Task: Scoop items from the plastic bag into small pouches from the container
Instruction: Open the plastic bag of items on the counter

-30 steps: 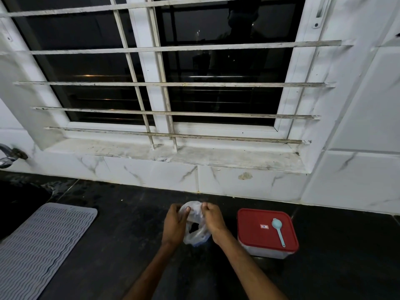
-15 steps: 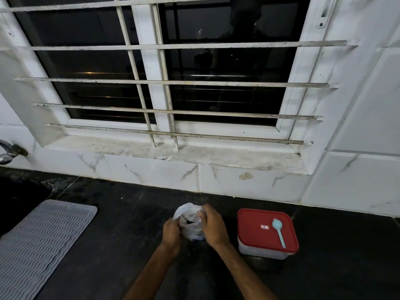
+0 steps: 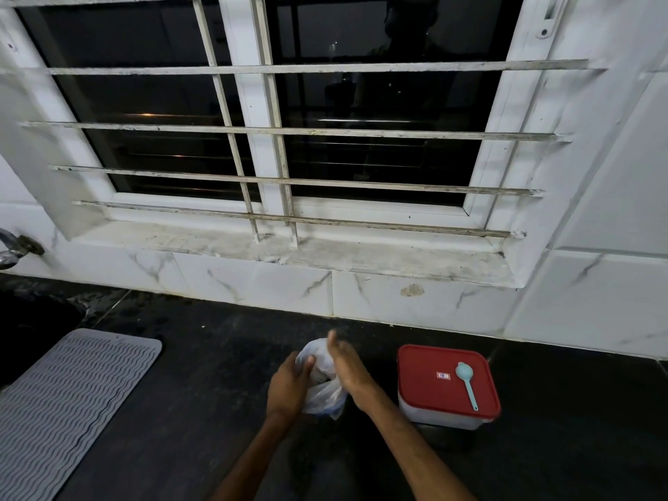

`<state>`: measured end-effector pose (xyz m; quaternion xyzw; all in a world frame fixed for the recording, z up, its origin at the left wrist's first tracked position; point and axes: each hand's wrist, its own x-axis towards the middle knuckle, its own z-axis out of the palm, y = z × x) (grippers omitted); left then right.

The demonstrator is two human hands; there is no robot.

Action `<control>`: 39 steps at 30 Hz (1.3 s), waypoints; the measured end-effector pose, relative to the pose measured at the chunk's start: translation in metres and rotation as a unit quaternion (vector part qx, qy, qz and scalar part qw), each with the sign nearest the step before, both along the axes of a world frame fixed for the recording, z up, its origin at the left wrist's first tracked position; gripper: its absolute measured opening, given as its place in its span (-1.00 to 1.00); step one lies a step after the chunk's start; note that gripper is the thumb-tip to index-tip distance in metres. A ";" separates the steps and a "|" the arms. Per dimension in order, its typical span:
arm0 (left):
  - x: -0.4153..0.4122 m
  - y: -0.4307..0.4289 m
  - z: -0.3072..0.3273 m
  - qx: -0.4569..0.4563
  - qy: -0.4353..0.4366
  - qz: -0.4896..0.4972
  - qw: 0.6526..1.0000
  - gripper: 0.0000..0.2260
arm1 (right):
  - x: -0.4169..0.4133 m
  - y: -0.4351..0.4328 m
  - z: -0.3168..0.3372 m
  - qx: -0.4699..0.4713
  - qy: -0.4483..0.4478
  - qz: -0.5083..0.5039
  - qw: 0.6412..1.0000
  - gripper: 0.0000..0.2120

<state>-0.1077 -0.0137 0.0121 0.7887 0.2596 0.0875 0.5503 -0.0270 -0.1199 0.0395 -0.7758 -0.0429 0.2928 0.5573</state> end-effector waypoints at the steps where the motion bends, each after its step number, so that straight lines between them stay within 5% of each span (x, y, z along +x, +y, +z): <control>1: 0.003 0.002 -0.001 0.029 0.005 0.010 1.000 -0.83 | -0.004 -0.004 -0.002 -0.014 -0.018 0.030 0.999 -0.42; 4: 0.009 0.004 0.001 0.038 0.000 0.044 0.998 -0.78 | 0.000 -0.015 -0.017 -0.076 -0.102 0.092 0.988 -0.35; 9: 0.009 0.008 -0.003 -0.017 -0.014 -0.044 0.999 -0.70 | 0.008 -0.017 -0.024 -0.097 -0.225 0.037 0.969 -0.84; 12: 0.013 0.007 -0.005 0.009 0.000 -0.053 0.999 -0.75 | 0.010 -0.015 -0.016 -0.125 -0.273 0.033 0.953 -0.95; 15: 0.013 0.004 -0.001 0.031 -0.009 0.007 0.999 -0.75 | 0.009 -0.013 -0.016 -0.145 -0.273 0.040 0.950 -0.91; 25: 0.014 0.006 -0.003 0.070 0.004 -0.045 0.996 -0.60 | 0.006 -0.012 -0.024 -0.124 -0.282 -0.010 0.951 -0.84; 33: 0.018 0.003 0.000 0.006 -0.056 0.041 0.998 -0.79 | 0.006 -0.008 -0.020 -0.095 -0.296 0.010 0.950 -0.85; 39: 0.019 0.003 -0.001 0.002 -0.097 -0.002 0.995 -0.86 | 0.015 -0.018 -0.022 -0.181 -0.286 -0.016 0.941 -0.82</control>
